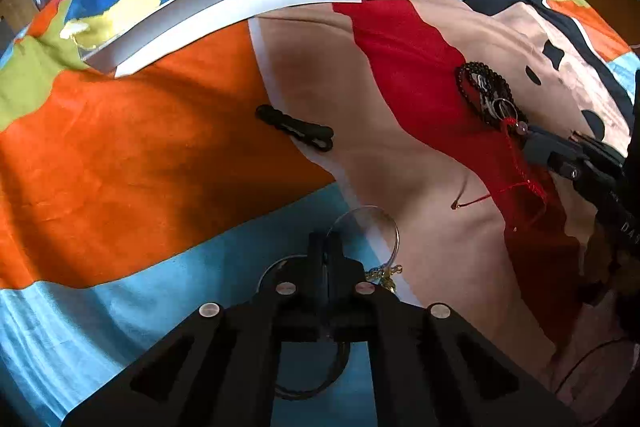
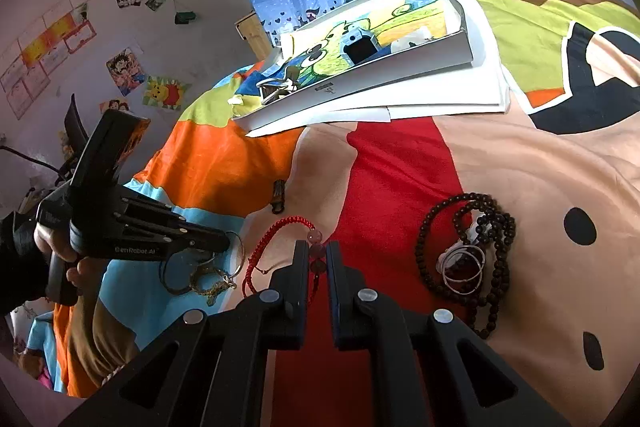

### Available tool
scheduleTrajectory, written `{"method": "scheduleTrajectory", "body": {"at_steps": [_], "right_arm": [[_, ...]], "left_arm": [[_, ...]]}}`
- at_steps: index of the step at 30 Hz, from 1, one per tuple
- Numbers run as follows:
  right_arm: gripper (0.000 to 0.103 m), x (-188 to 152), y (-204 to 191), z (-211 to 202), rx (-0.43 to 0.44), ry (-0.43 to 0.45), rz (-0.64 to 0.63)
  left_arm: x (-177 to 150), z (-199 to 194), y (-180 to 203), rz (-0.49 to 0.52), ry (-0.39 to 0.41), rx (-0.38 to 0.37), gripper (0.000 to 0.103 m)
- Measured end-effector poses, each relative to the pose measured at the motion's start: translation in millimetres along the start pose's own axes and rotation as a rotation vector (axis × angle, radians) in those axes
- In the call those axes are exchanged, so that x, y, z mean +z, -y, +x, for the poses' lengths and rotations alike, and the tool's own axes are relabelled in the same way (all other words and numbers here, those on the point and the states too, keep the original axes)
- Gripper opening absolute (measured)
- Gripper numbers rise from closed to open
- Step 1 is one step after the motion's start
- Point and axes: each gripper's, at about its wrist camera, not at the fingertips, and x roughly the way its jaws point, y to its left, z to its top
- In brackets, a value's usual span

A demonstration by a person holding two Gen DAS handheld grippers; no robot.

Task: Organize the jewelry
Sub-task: 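Lift the gold chain and red bracelet and carry both toward the white tray, then lower both items over the tray and open the right tool to drop the red bracelet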

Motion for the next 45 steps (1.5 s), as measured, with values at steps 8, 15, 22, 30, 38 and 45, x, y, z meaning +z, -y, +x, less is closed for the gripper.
{"method": "scheduleTrajectory", "body": {"at_steps": [8, 15, 22, 30, 38, 45], "right_arm": [[0.009, 8, -5, -5, 0.011, 0.027, 0.015], [0.009, 44, -15, -13, 0.026, 0.095, 0.001], [0.008, 96, -19, -8, 0.034, 0.152, -0.035], [0.009, 179, -2, 29, -0.059, 0.186, -0.071], [0.009, 211, 54, 75, -0.246, 0.133, 0.037], [0.009, 203, 74, 91, -0.327, 0.07, 0.023]], "left_arm": [[7, -47, -4, -0.089, 0.129, -0.057, 0.0], [30, -109, -16, -0.19, 0.27, -0.17, 0.0], [71, -146, -25, -0.192, 0.37, -0.141, 0.0], [134, -119, -63, -0.255, 0.463, -0.099, 0.0], [184, -68, -89, -0.322, 0.485, -0.124, 0.0], [194, -26, -81, -0.327, 0.441, -0.041, 0.0]]}}
